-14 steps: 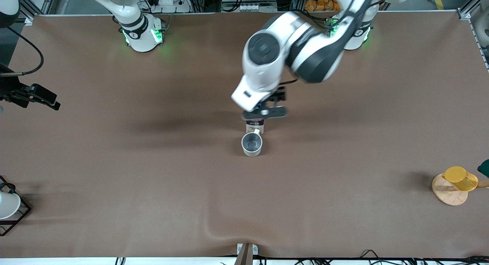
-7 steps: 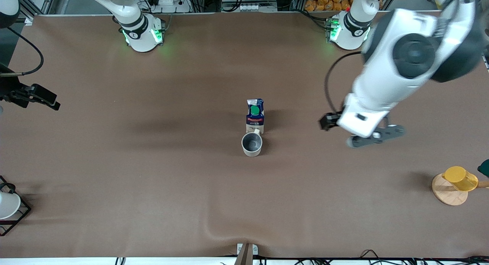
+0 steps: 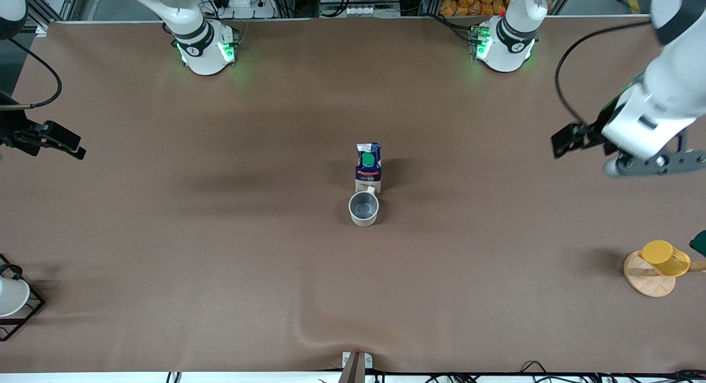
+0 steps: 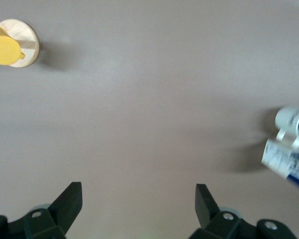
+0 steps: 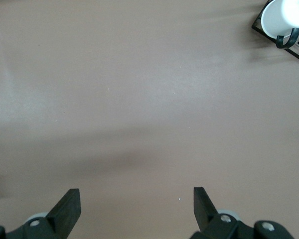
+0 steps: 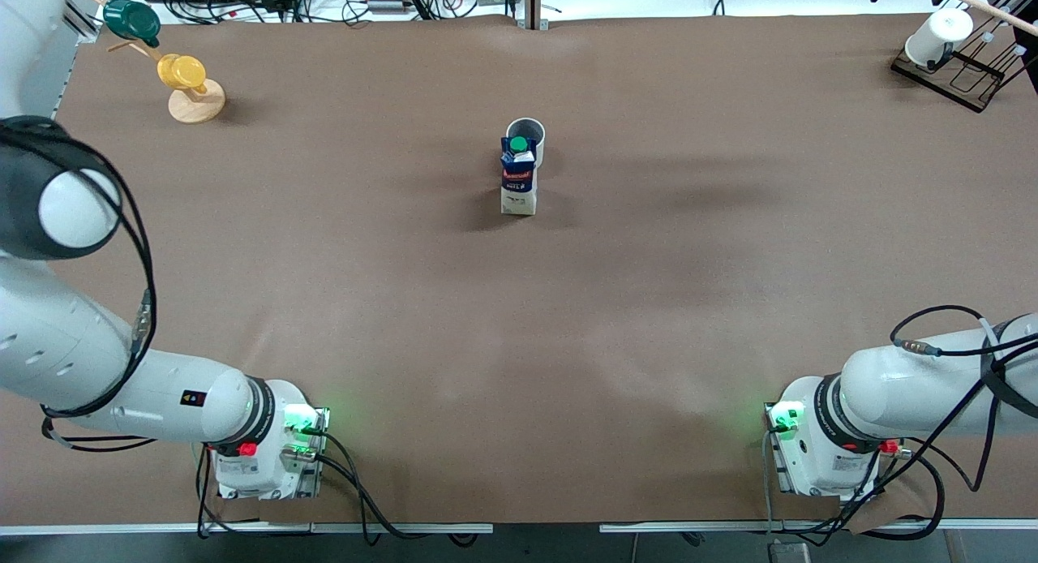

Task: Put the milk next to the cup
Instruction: 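Open the left gripper and withdraw it from the milk carton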

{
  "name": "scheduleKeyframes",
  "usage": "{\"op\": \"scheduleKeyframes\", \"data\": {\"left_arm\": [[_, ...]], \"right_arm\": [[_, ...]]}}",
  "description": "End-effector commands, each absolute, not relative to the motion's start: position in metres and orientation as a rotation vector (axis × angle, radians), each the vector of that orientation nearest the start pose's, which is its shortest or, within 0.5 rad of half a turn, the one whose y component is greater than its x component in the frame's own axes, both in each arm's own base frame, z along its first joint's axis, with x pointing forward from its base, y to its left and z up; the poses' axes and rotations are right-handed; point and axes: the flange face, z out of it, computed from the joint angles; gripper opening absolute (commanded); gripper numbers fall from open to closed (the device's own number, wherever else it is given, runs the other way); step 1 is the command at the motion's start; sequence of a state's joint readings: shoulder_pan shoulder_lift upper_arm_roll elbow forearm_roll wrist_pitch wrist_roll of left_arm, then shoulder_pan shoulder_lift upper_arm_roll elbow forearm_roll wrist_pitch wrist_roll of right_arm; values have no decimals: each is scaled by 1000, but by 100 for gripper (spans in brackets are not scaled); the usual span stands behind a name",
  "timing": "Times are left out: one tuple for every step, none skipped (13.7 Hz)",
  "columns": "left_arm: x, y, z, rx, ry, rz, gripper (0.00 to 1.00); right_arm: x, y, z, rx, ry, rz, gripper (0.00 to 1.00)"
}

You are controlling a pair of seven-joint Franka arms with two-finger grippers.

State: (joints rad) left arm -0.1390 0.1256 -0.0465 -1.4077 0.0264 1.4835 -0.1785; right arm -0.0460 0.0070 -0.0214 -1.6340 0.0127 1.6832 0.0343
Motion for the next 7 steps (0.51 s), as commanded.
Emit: {"op": "scheduleKeyframes", "data": {"left_arm": [[542,-74,647,-3097,173,52,100],[539,-68,656,-3096,215,28,100],[537,-66,658,-3098,235,28,100],[535,-65,658,-3096,239,54,100],[532,-67,657,-3094,246,83,100],[528,-68,658,-3092,250,102,100],[528,-69,657,-3092,252,109,100]], "right_arm": [[567,-38,605,-3147,156,-65,100],[567,-38,605,-3147,154,-65,100],[567,-37,605,-3147,151,-65,100],[567,-37,605,-3148,151,-65,100],[567,-37,605,-3147,153,-65,100],[567,-37,605,-3147,153,-65,100],[567,-37,605,-3147,151,-65,100]]}}
